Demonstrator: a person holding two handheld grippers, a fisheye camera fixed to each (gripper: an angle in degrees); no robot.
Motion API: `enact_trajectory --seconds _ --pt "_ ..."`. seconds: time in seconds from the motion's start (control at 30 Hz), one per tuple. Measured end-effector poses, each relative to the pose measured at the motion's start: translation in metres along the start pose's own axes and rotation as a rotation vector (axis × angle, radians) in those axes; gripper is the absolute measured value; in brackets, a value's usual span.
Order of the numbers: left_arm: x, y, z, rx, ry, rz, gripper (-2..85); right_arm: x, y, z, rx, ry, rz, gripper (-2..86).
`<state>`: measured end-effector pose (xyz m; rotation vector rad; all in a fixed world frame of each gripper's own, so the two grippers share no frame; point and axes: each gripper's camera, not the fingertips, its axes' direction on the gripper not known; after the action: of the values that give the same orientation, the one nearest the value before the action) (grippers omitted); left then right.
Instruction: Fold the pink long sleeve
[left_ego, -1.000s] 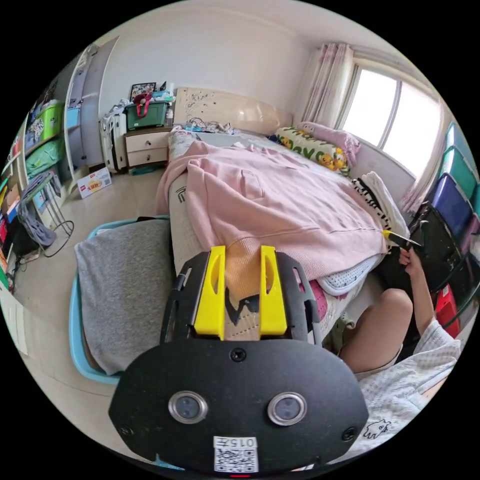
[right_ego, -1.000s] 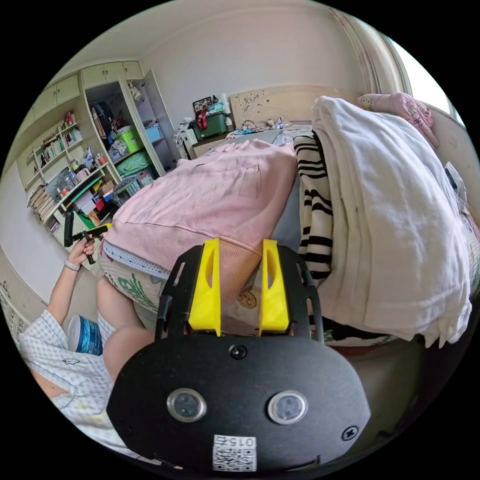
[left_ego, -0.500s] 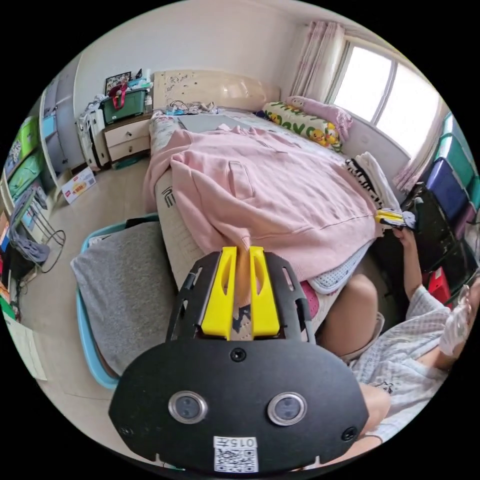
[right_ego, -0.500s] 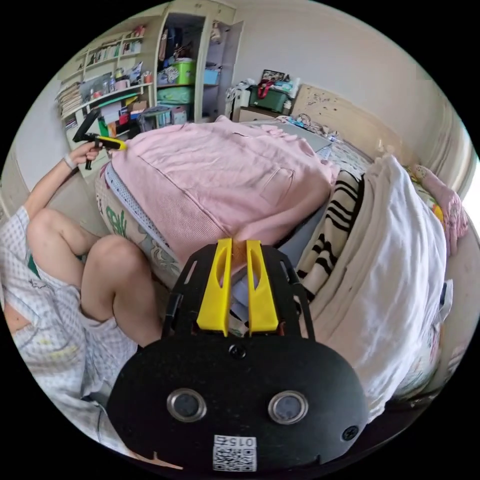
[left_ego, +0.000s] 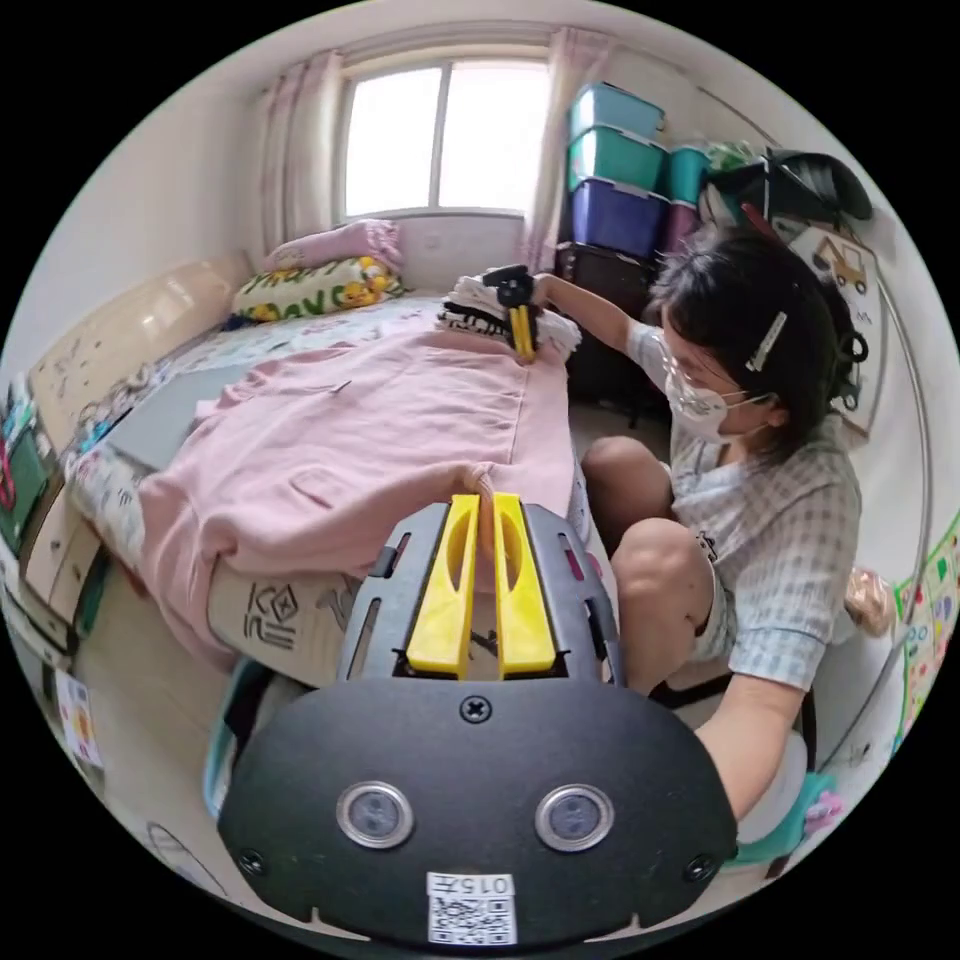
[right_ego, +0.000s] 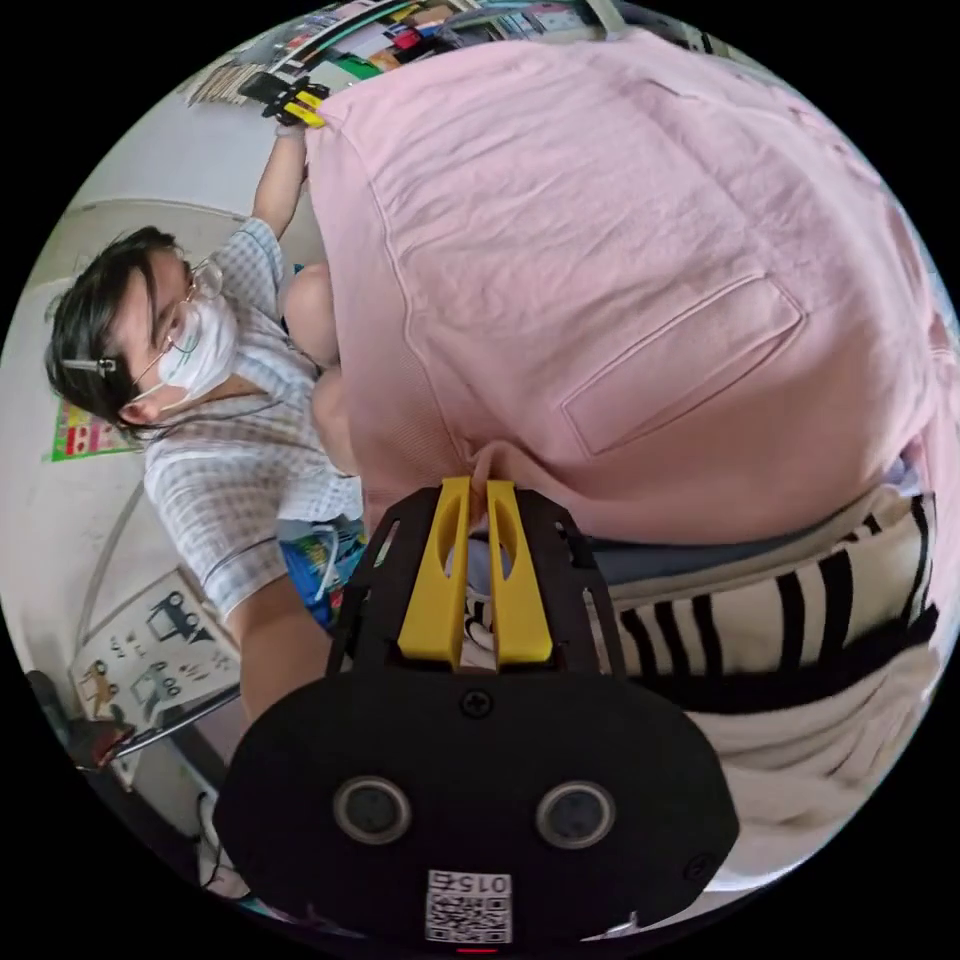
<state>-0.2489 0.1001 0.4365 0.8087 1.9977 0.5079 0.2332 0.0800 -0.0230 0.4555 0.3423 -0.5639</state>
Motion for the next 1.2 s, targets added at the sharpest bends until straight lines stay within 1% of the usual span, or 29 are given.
enact_trajectory --seconds 0.07,0.1,0.17,0.23,0.3,0.4,0.43,0.5,0.57,0.6,0.63,0.67,0.7,0.73,0.77,0.8,0.83,0.87,0.9,0.97,1.0,1.03,1.07,1.1,1.13,1.17,1.2 --pt "-0.054 -0.034 0.031 -0.069 0.146 0.028 1.3 0.028 -0.031 -0.022 -0.111 -0.110 0.020 2.8" --pt "-0.066 -0.040 0.042 -0.093 0.190 0.025 1.3 0.032 -0.039 -0.025 -0.134 -0.123 0.008 2.6" --pt "-0.098 -0.054 0.090 -0.214 0.326 0.040 1.3 0.043 -0.064 -0.030 -0.245 -0.179 -0.022 1.8" --pt "-0.107 -0.060 0.121 -0.305 0.377 0.060 1.3 0.048 -0.072 -0.039 -0.277 -0.215 -0.034 1.4" --pt "-0.116 -0.065 0.138 -0.327 0.418 0.055 1.3 0.049 -0.075 -0.048 -0.276 -0.238 -0.054 1.1" --pt "-0.140 -0.062 0.153 -0.349 0.491 -0.132 1.2 0.050 -0.068 -0.061 -0.210 -0.274 -0.002 0.9" --pt "-0.144 -0.055 0.158 -0.383 0.501 -0.223 1.2 0.046 -0.063 -0.067 -0.158 -0.262 0.022 0.9" --pt "-0.144 -0.045 0.157 -0.384 0.450 -0.361 1.2 0.038 -0.050 -0.075 -0.063 -0.236 0.097 0.9" --pt "-0.138 -0.033 0.147 -0.356 0.308 -0.596 1.1 0.019 -0.024 -0.085 0.126 -0.181 0.255 1.0" --pt "-0.133 -0.030 0.144 -0.363 0.256 -0.645 1.1 0.011 -0.015 -0.087 0.179 -0.162 0.300 1.0" --pt "-0.122 -0.029 0.140 -0.388 0.157 -0.725 1.0 -0.006 0.001 -0.091 0.274 -0.118 0.403 1.1" --pt "-0.111 -0.031 0.136 -0.405 0.084 -0.808 0.9 -0.023 0.014 -0.090 0.314 -0.093 0.528 1.1" --pt "-0.105 -0.032 0.134 -0.422 0.061 -0.840 0.9 -0.031 0.019 -0.090 0.305 -0.077 0.586 1.2" --pt "-0.096 -0.035 0.128 -0.454 -0.005 -0.903 0.8 -0.051 0.029 -0.091 0.304 -0.016 0.687 1.2" --pt "-0.089 -0.038 0.118 -0.453 -0.064 -0.951 0.8 -0.072 0.039 -0.095 0.357 0.018 0.771 1.3" --pt "-0.087 -0.039 0.113 -0.442 -0.078 -0.976 0.8 -0.080 0.042 -0.098 0.383 0.016 0.803 1.3" --pt "-0.088 -0.040 0.103 -0.413 -0.093 -1.055 0.8 -0.092 0.047 -0.102 0.404 -0.011 0.883 1.4" --pt "-0.089 -0.041 0.098 -0.395 -0.079 -1.120 0.8 -0.102 0.046 -0.105 0.398 -0.024 0.953 1.6" --pt "-0.089 -0.043 0.098 -0.401 -0.079 -1.131 0.8 -0.108 0.044 -0.106 0.387 -0.015 0.979 1.6" --pt "-0.080 -0.063 0.114 -0.533 -0.209 -1.024 0.8 -0.130 0.020 -0.109 0.288 0.083 1.034 2.0" --pt "-0.077 -0.066 0.121 -0.559 -0.245 -1.016 0.8 -0.135 0.011 -0.109 0.254 0.113 1.044 2.2" --pt "-0.073 -0.067 0.135 -0.578 -0.268 -1.048 0.8 -0.144 -0.006 -0.110 0.189 0.179 1.083 2.5" --pt "-0.074 -0.068 0.146 -0.600 -0.271 -1.096 0.9 -0.149 -0.020 -0.111 0.138 0.199 1.158 2.9" --pt "-0.077 -0.069 0.149 -0.612 -0.280 -1.119 0.9 -0.151 -0.025 -0.112 0.114 0.192 1.195 3.0" --pt "-0.085 -0.070 0.154 -0.640 -0.270 -1.164 1.0 -0.153 -0.035 -0.111 0.040 0.162 1.258 2.2" --pt "-0.094 -0.070 0.155 -0.666 -0.238 -1.202 1.1 -0.157 -0.042 -0.102 -0.078 0.115 1.291 1.6" --pt "-0.099 -0.070 0.155 -0.677 -0.221 -1.209 1.1 -0.161 -0.045 -0.098 -0.116 0.098 1.291 1.4"
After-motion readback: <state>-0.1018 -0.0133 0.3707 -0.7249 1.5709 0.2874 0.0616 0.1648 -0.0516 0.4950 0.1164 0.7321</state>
